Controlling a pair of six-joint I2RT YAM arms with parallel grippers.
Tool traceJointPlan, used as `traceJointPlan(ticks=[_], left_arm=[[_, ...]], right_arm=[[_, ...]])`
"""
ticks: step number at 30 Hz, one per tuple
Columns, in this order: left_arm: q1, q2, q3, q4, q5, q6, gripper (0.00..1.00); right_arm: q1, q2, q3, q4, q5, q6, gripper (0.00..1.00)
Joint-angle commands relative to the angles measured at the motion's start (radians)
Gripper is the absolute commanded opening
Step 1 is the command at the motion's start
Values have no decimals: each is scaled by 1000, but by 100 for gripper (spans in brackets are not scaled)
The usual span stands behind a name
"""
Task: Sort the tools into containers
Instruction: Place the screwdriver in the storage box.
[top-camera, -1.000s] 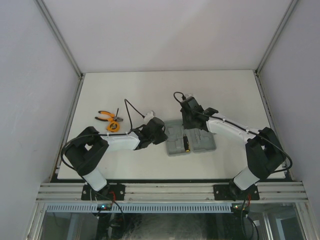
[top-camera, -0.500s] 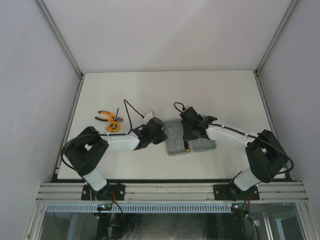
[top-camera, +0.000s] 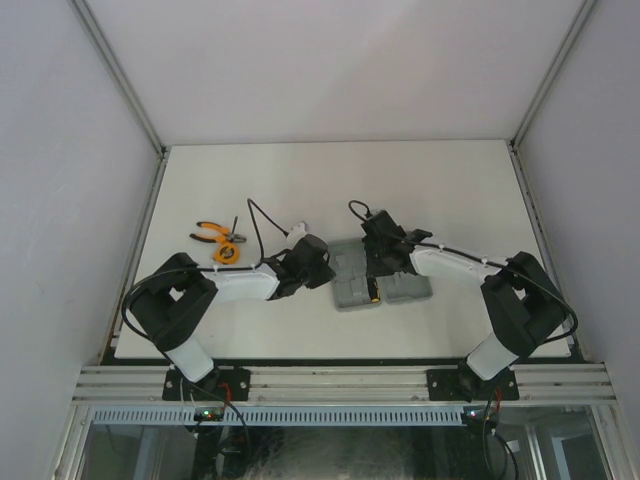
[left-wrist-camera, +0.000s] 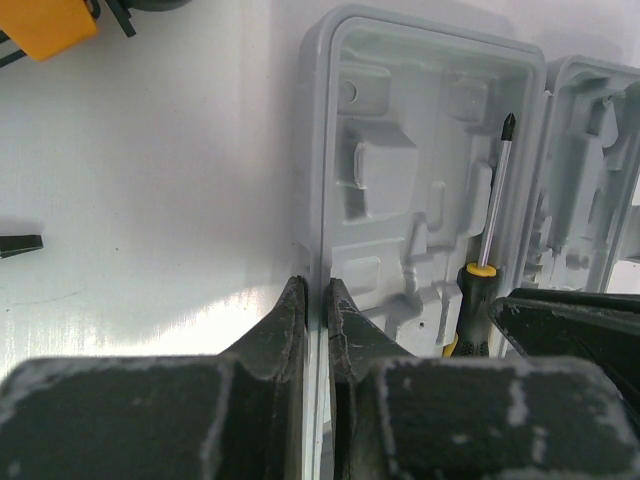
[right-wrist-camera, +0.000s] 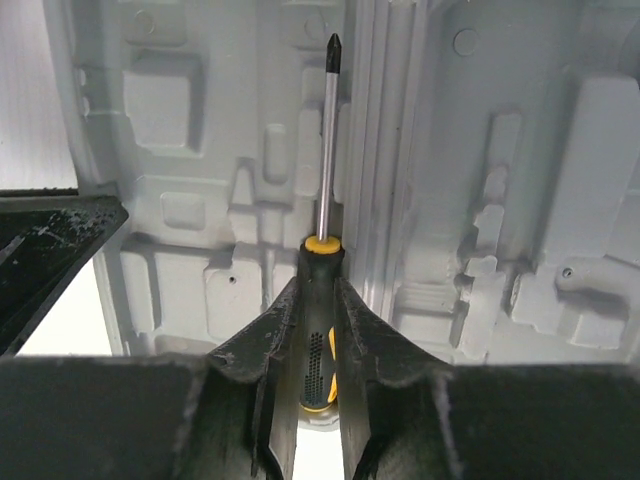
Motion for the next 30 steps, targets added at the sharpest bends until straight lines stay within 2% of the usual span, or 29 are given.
traceJointPlan(ticks=[1, 12, 20, 30], left_arm=[[10, 2, -26, 24, 4, -22, 0], [10, 1, -28, 25, 2, -22, 0], [10, -1, -27, 24, 4, -18, 0], [10, -3, -26, 20, 5, -10, 0]], right_arm=[[-11, 21, 17, 44, -14, -12, 16], [-8, 74, 25, 36, -13, -26, 13], [-5, 93, 25, -8, -3, -22, 0], [-2, 175, 23, -57, -28, -9, 0]])
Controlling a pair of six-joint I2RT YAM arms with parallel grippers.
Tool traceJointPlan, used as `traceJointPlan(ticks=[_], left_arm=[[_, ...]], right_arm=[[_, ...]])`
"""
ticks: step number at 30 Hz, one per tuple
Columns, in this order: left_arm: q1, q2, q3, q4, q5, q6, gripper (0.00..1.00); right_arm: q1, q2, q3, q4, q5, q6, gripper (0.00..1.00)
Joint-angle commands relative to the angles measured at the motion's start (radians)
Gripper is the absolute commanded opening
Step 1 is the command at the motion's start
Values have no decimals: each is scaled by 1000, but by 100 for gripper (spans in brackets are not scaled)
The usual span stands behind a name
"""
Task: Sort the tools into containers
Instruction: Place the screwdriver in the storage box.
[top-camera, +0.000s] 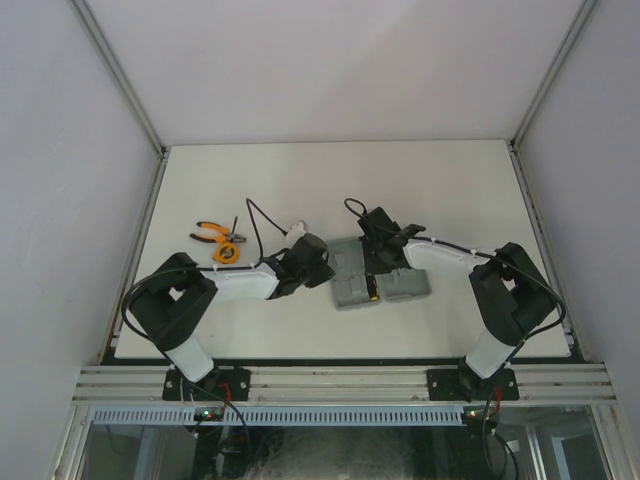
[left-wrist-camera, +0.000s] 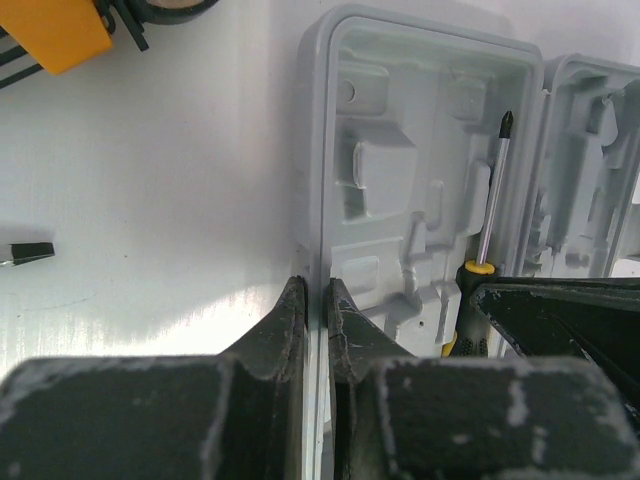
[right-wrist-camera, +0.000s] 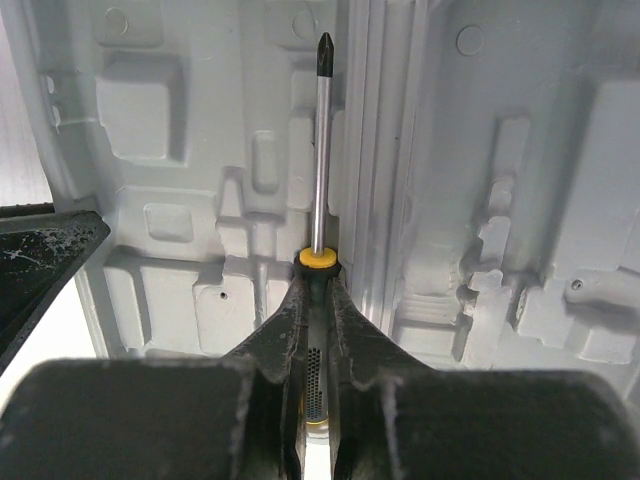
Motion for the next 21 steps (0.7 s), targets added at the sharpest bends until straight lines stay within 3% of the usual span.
traceJointPlan(ticks=[1, 10, 21], left_arm=[[5, -2, -22, 18, 7, -7, 0], [4, -3, -15, 16, 15, 7, 0], [-14, 15, 15, 56, 58, 68, 0]], right_arm=[[6, 95, -23, -43, -25, 6, 0], [15, 191, -34, -38, -108, 2, 0], [11, 241, -73, -47, -106, 5, 0]])
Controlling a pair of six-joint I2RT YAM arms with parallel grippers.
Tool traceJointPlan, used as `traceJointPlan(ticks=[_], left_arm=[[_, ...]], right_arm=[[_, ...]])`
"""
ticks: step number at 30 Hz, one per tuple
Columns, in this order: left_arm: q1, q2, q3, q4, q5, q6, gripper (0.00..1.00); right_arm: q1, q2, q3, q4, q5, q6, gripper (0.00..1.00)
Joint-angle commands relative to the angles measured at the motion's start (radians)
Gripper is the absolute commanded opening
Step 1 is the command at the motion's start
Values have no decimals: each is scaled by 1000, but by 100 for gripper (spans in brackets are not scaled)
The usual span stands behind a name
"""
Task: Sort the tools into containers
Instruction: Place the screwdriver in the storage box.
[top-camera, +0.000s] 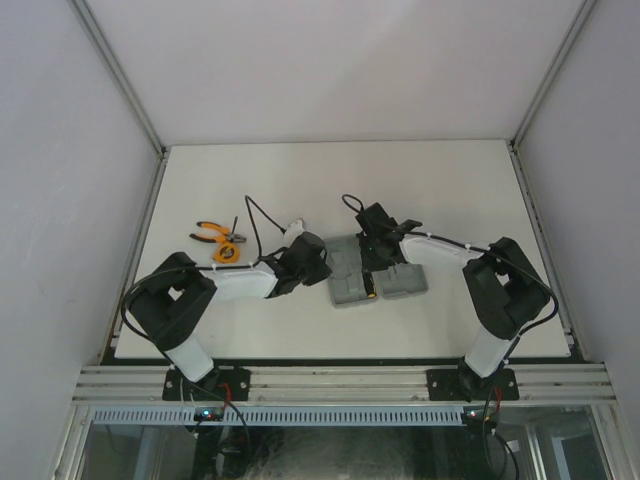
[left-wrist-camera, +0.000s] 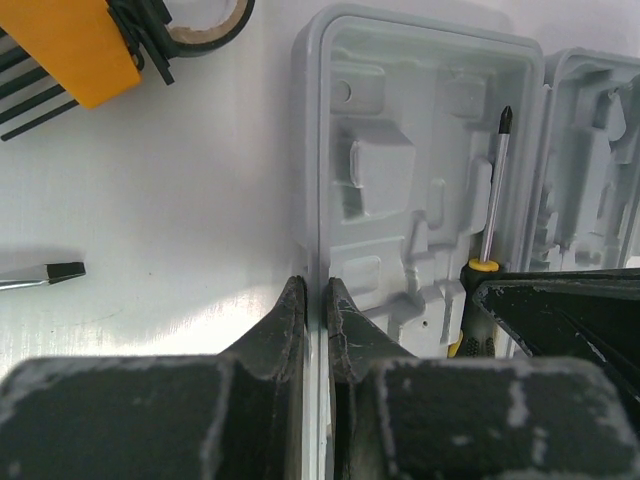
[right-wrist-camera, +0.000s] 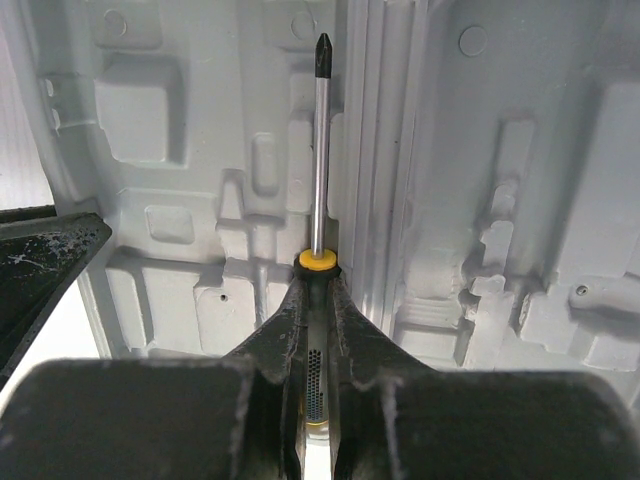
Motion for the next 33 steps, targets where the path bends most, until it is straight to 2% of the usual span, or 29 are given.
traceJointPlan(ticks=[1, 33], left_arm=[[-30, 19, 23, 57, 68, 40, 0], [-67, 49, 80, 123, 156, 167, 0]], right_arm=[[16, 168, -121, -39, -67, 10, 0], [75, 442, -64, -150, -41, 66, 0]])
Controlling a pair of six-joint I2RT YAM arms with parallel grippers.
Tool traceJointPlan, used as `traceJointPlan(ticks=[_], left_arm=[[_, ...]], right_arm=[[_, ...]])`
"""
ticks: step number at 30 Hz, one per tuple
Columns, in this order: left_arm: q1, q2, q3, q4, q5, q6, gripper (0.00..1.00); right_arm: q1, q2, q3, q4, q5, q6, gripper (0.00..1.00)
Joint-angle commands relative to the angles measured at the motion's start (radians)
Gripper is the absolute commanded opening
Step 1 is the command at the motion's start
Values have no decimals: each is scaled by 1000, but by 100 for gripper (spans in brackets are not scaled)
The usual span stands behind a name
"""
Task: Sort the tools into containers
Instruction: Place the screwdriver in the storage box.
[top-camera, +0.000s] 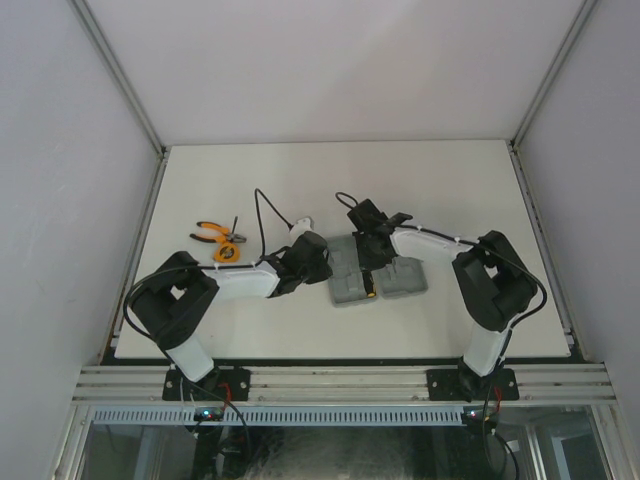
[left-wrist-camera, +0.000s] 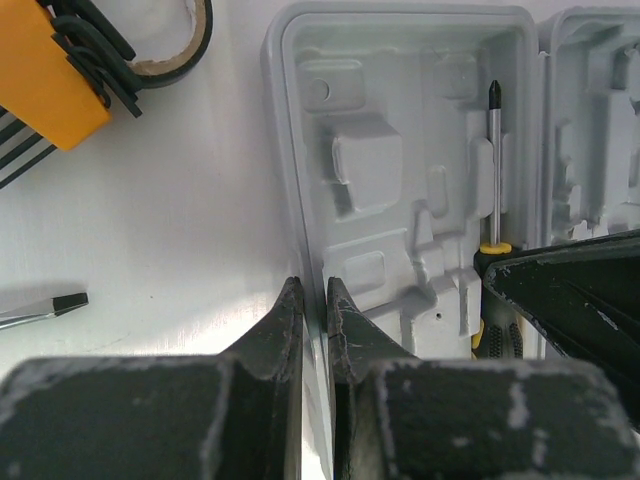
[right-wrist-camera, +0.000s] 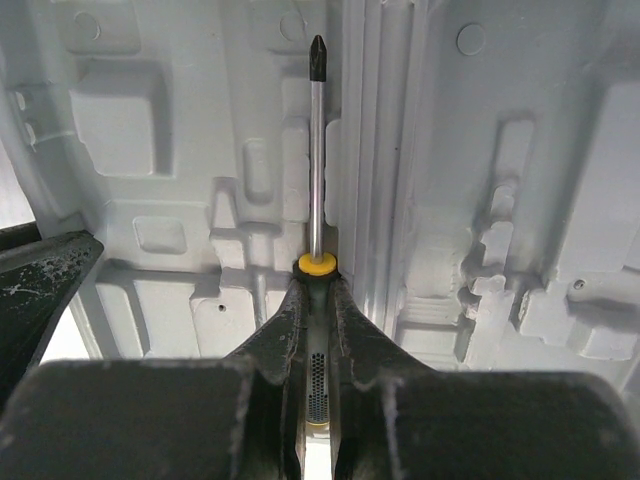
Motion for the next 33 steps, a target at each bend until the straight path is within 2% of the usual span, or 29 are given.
traceJointPlan(ticks=[1, 8, 17, 27, 33], left_arm=[[-56, 34, 65, 111, 159, 20, 0], [-60, 41, 63, 123, 179, 33, 0], [-60, -18, 7, 81, 139, 42, 0], [-66, -36, -45, 68, 136, 49, 0], [-73, -36, -41, 51, 130, 50, 0]], right_arm=[[68, 367, -148, -57, -82, 43, 0], [82, 367, -159, -49, -114, 54, 0], [88, 38, -229, -74, -46, 88, 1], [65, -272, -216, -76, -23, 97, 23], [43, -435, -214, -41, 9, 94, 31]])
